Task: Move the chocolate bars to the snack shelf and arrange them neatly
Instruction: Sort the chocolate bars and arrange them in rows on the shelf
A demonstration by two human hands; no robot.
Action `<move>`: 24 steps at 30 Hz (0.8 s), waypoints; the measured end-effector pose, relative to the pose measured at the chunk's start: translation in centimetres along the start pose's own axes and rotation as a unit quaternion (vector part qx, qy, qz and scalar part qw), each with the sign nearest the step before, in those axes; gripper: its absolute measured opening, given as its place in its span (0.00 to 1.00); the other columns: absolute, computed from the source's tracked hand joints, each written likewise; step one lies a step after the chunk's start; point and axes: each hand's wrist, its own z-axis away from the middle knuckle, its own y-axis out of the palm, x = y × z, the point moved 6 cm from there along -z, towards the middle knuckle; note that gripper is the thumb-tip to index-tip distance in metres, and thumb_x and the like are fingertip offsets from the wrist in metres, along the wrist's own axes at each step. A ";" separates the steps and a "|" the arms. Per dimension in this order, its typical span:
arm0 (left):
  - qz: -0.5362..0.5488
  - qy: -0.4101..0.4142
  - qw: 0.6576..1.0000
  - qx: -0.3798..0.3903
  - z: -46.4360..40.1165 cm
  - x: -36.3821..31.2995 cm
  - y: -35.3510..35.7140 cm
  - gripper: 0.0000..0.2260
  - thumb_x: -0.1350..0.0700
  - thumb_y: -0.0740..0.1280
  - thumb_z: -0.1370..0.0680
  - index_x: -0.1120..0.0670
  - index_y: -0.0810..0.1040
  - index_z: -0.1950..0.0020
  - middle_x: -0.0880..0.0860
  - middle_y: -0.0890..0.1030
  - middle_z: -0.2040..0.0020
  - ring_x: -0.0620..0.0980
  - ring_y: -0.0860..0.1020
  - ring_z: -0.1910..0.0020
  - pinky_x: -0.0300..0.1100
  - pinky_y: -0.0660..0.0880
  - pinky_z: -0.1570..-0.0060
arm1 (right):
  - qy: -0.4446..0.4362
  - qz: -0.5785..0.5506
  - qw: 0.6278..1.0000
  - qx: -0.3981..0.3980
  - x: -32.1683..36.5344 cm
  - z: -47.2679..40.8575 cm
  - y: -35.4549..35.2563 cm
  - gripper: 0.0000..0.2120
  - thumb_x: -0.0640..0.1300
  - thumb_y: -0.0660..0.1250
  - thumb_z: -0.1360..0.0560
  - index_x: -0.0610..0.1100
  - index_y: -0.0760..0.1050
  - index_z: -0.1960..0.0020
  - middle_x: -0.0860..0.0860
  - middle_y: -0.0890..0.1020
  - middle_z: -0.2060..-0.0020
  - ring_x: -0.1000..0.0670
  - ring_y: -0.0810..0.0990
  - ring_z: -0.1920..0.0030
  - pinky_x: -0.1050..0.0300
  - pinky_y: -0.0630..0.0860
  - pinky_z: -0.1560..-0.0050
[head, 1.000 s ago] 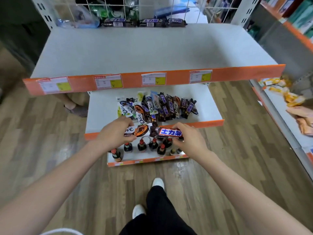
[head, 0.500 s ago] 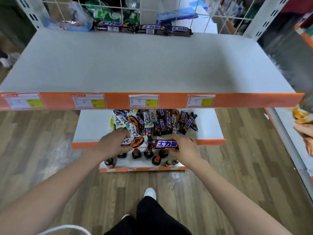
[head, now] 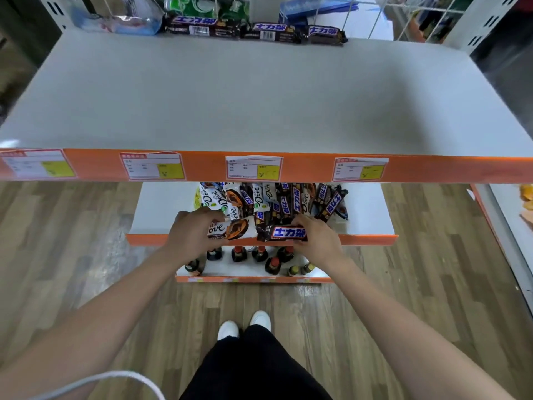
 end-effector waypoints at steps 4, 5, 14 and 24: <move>-0.034 -0.006 0.999 -0.027 0.5 1.1 -0.6 0.24 0.43 0.73 0.32 0.49 0.76 0.38 0.48 0.79 0.41 0.48 0.75 0.41 0.46 0.60 0.40 | 0.008 -0.005 1.000 0.002 0.7 0.0 0.3 0.15 0.47 0.69 0.29 0.47 0.73 0.44 0.50 0.79 0.49 0.46 0.78 0.49 0.49 0.74 0.50; -0.033 -0.005 0.999 -0.037 0.7 1.3 -0.8 0.25 0.43 0.74 0.33 0.49 0.77 0.38 0.48 0.79 0.42 0.49 0.75 0.41 0.46 0.59 0.40 | 0.010 -0.005 1.000 0.001 0.9 0.0 0.3 0.15 0.48 0.69 0.29 0.47 0.73 0.44 0.50 0.80 0.50 0.46 0.78 0.49 0.47 0.74 0.49; -0.040 0.015 0.998 -0.040 1.8 2.2 -1.9 0.22 0.41 0.73 0.32 0.49 0.78 0.41 0.47 0.80 0.43 0.47 0.75 0.42 0.47 0.62 0.43 | 0.014 0.007 1.000 0.004 2.3 0.5 0.3 0.15 0.48 0.69 0.29 0.49 0.72 0.43 0.51 0.80 0.50 0.47 0.78 0.49 0.49 0.75 0.51; -0.033 0.027 0.998 -0.051 4.1 1.5 -2.9 0.21 0.42 0.73 0.32 0.50 0.77 0.43 0.48 0.80 0.44 0.50 0.77 0.45 0.48 0.64 0.44 | -0.008 0.004 1.000 -0.015 3.5 2.8 -0.6 0.14 0.45 0.69 0.30 0.48 0.73 0.46 0.50 0.80 0.53 0.47 0.78 0.54 0.57 0.70 0.63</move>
